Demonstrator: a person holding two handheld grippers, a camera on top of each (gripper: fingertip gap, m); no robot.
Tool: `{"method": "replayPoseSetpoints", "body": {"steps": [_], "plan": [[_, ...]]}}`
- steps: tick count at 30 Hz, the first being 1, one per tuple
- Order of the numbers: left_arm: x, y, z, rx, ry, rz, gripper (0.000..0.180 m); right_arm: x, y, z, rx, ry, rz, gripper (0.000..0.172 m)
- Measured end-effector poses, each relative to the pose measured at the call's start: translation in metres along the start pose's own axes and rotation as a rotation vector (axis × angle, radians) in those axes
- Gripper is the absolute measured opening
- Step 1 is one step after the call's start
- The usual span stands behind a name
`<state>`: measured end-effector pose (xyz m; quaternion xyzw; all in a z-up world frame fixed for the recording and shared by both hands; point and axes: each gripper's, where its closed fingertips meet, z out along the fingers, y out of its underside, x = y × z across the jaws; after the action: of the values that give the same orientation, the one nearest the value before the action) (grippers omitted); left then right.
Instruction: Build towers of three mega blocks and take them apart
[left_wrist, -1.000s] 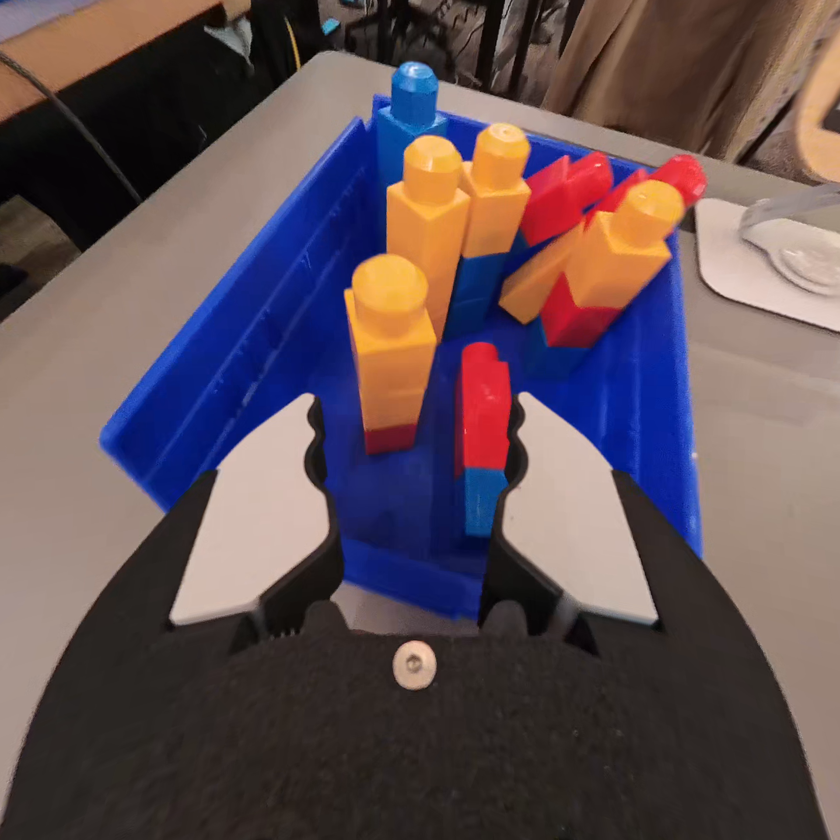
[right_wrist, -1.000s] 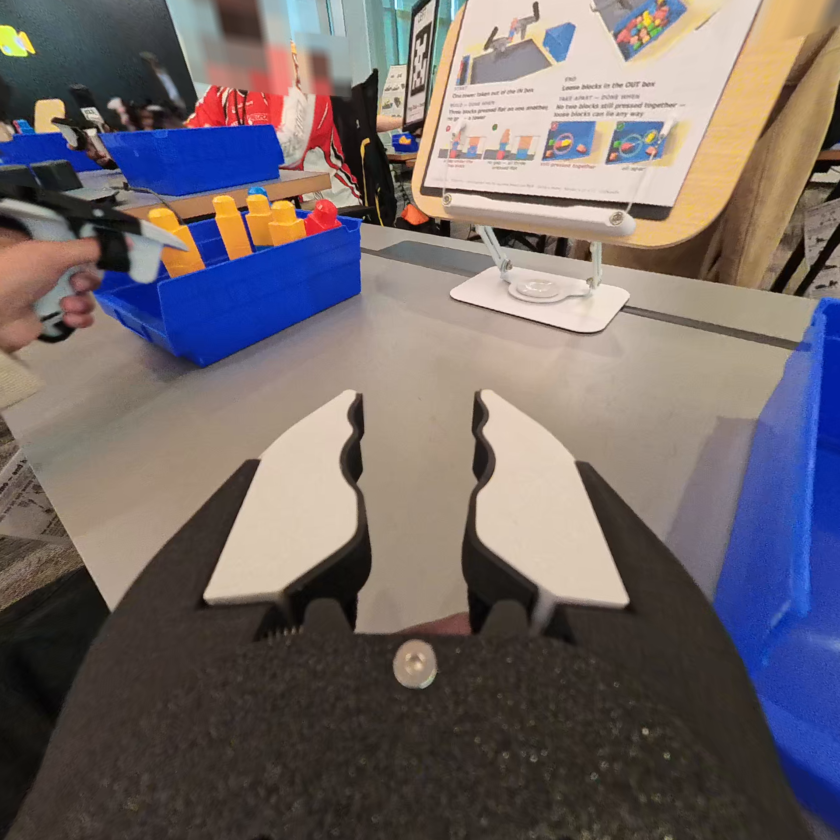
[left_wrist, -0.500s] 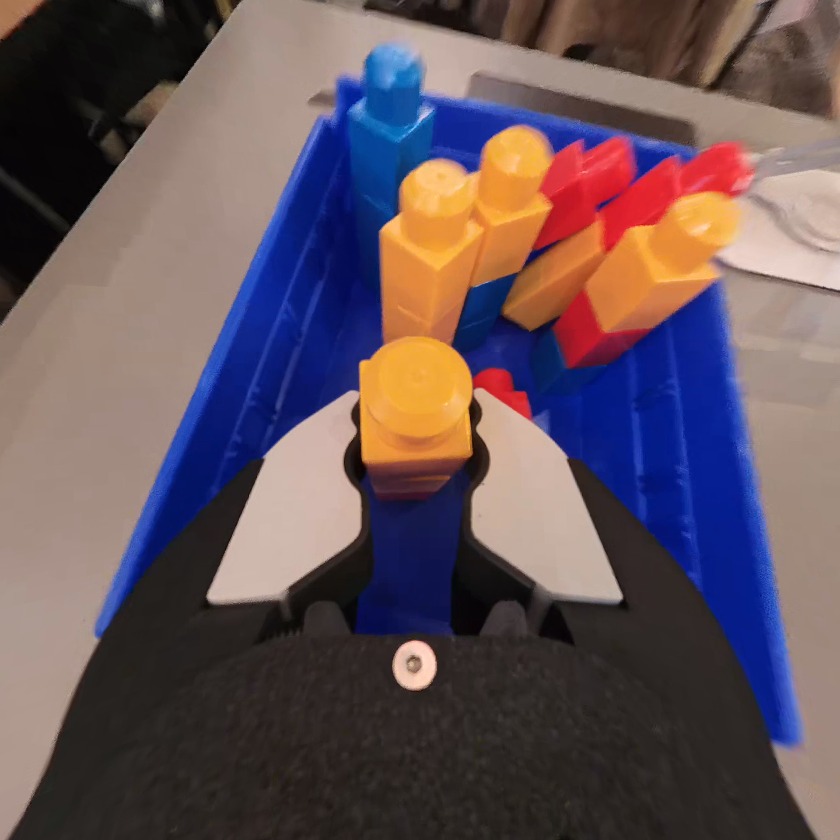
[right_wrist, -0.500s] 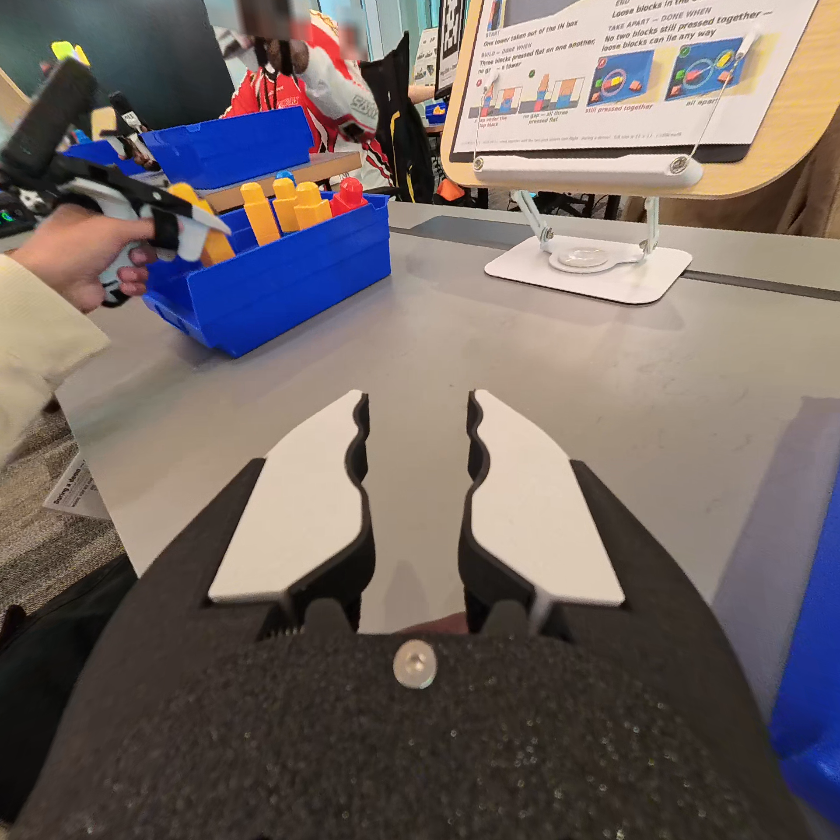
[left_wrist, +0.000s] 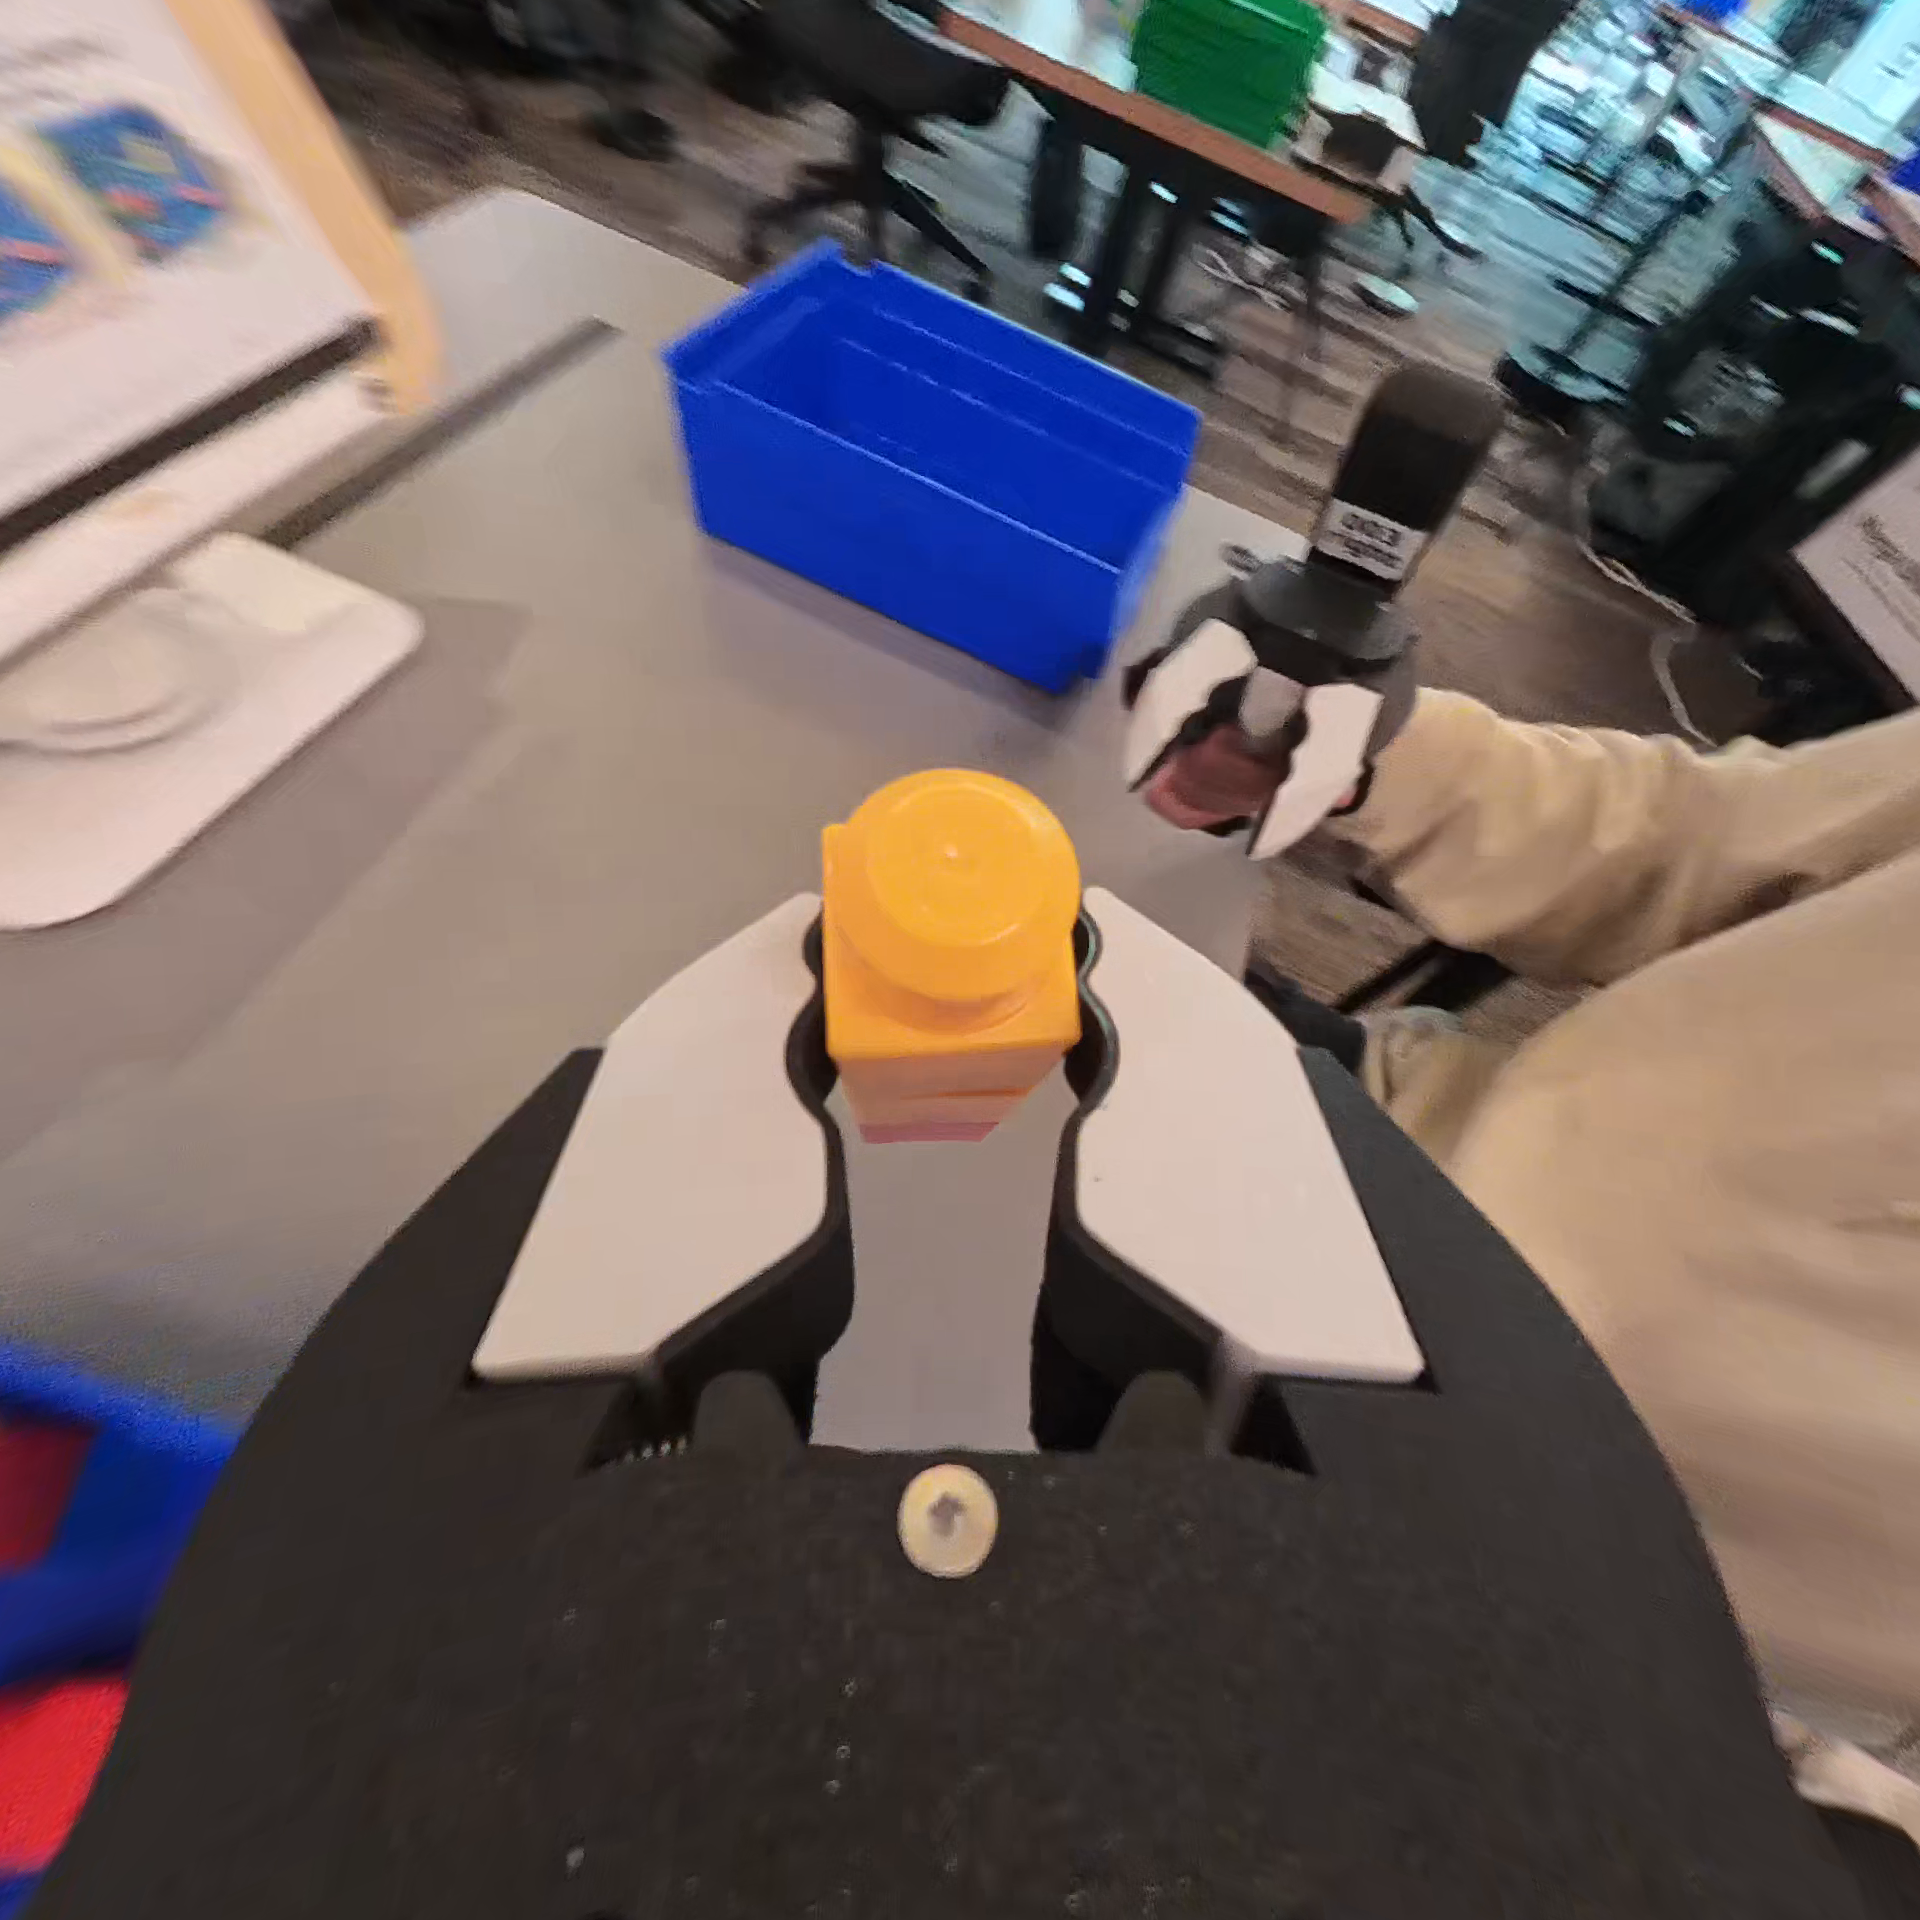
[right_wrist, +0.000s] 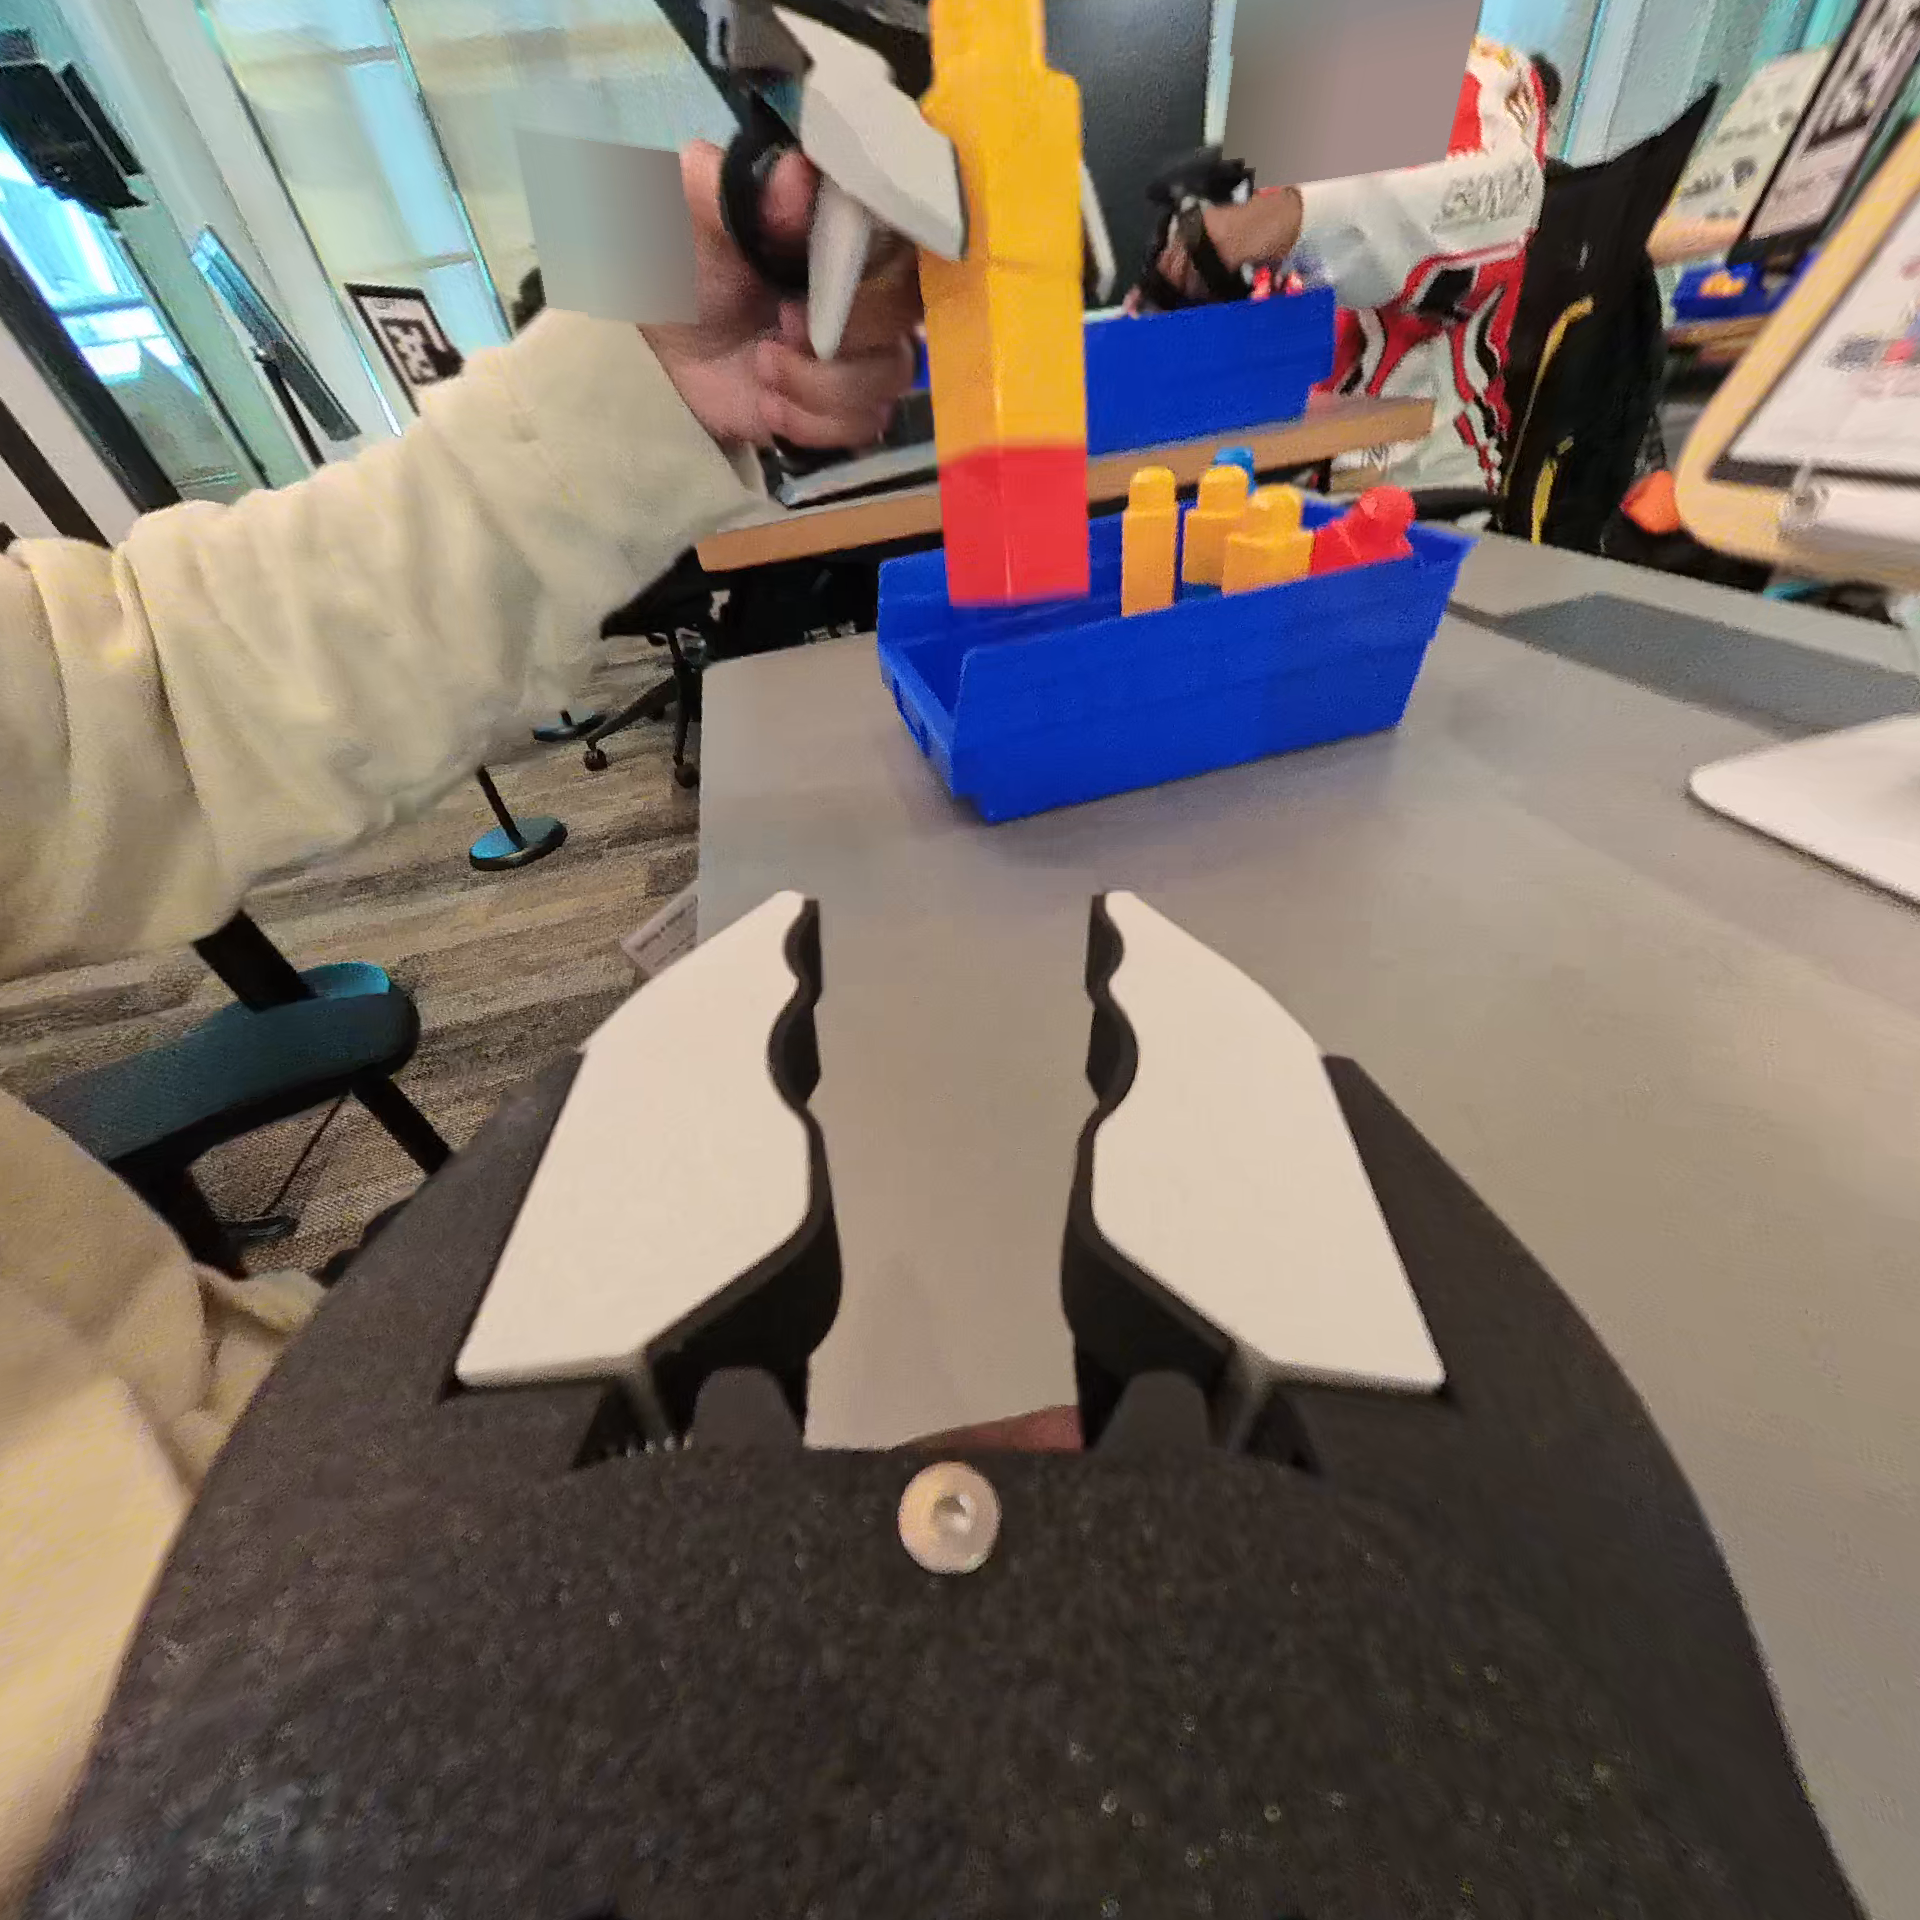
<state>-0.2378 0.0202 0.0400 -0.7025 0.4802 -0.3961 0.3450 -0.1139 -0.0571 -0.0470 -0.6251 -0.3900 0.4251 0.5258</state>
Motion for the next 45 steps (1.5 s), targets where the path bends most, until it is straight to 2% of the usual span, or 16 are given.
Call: {"method": "replayPoseSetpoints", "body": {"steps": [4,6,12,15,16,17,21,22,24,25,28,32,35,38,41,45], "plan": [[0.031,-0.011,0.053,-0.079,0.125,0.053,0.041,0.016,-0.019,0.029,-0.027,0.038,0.001,0.077],[0.043,-0.016,0.070,-0.096,0.180,0.076,0.041,0.026,-0.026,0.036,-0.032,0.039,0.005,0.081],[0.059,-0.025,0.099,-0.093,0.282,0.109,0.041,0.026,-0.027,0.044,-0.080,-0.091,0.035,0.072],[0.058,-0.026,0.104,-0.085,0.309,0.103,0.041,0.030,-0.020,0.044,-0.085,-0.104,0.037,0.058],[0.058,-0.025,0.105,-0.083,0.319,0.099,0.041,0.027,-0.020,0.043,-0.072,-0.138,0.035,0.041],[0.056,-0.025,0.107,-0.077,0.319,0.096,0.041,0.026,-0.019,0.042,-0.063,-0.151,0.046,0.037],[0.052,-0.021,0.110,-0.097,0.308,0.121,0.041,0.030,-0.011,0.042,-0.079,-0.153,0.040,0.037],[0.052,-0.027,0.107,-0.068,0.300,0.136,0.041,0.032,-0.003,0.042,-0.121,-0.147,0.031,0.037],[0.060,-0.058,0.081,0.072,0.369,0.115,0.041,0.039,0.020,0.044,-0.206,-0.119,0.019,0.037],[0.056,-0.068,0.070,0.093,0.348,0.121,0.041,0.040,0.021,0.043,-0.180,-0.120,0.042,0.037],[0.043,-0.072,0.056,0.046,0.231,0.181,0.041,0.049,0.025,0.036,-0.165,-0.090,0.093,0.037],[0.036,-0.054,0.064,0.013,0.116,0.197,0.041,0.062,0.024,0.023,-0.119,-0.019,0.136,0.037],[-0.001,-0.024,0.079,0.030,-0.185,0.103,0.041,0.075,0.017,0.005,-0.039,0.131,0.151,0.037],[-0.053,0.038,0.081,-0.011,-0.578,-0.167,0.042,0.088,0.013,-0.020,0.025,0.364,0.090,0.037],[-0.061,0.084,0.092,0.000,-0.636,-0.298,0.042,0.088,0.018,-0.036,0.056,0.504,0.050,0.037],[-0.055,0.109,0.104,-0.007,-0.611,-0.332,0.041,0.084,0.026,-0.039,0.011,0.554,-0.008,0.037]]}}
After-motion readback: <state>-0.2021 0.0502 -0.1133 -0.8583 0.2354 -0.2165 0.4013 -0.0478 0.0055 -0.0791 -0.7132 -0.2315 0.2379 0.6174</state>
